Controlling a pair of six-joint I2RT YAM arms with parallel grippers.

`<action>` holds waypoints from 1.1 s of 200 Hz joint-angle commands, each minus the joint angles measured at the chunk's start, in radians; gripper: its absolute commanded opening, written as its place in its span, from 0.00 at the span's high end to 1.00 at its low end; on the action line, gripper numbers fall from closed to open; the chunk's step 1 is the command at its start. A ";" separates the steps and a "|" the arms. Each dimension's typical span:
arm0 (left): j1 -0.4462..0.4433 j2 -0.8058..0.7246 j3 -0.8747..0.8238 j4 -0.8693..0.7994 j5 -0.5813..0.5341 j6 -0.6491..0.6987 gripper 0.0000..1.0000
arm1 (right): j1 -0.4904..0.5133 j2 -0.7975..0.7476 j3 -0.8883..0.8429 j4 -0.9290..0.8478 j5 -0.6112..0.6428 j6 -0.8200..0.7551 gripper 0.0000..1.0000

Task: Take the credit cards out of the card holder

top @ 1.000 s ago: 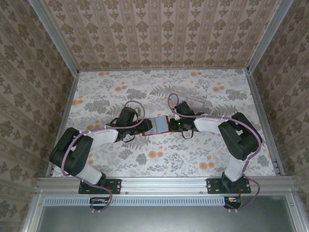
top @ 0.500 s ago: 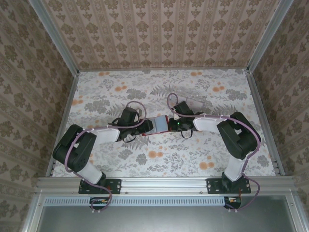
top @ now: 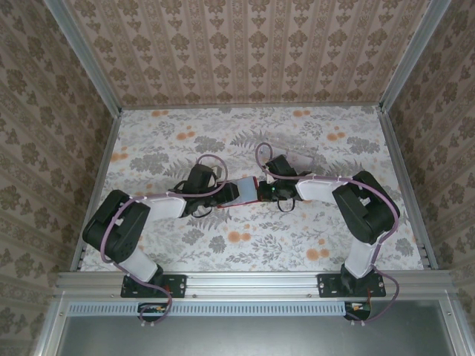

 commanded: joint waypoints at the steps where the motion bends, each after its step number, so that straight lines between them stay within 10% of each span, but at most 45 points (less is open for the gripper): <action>1: -0.012 0.021 0.032 0.028 0.024 -0.010 0.40 | 0.012 0.028 0.015 -0.030 -0.001 -0.007 1.00; 120: -0.015 -0.092 0.030 -0.162 -0.158 0.053 0.36 | 0.013 0.030 0.017 -0.033 -0.007 -0.004 1.00; 220: -0.019 0.013 0.052 -0.123 -0.084 0.045 0.37 | 0.014 0.039 0.027 -0.042 -0.010 -0.002 0.99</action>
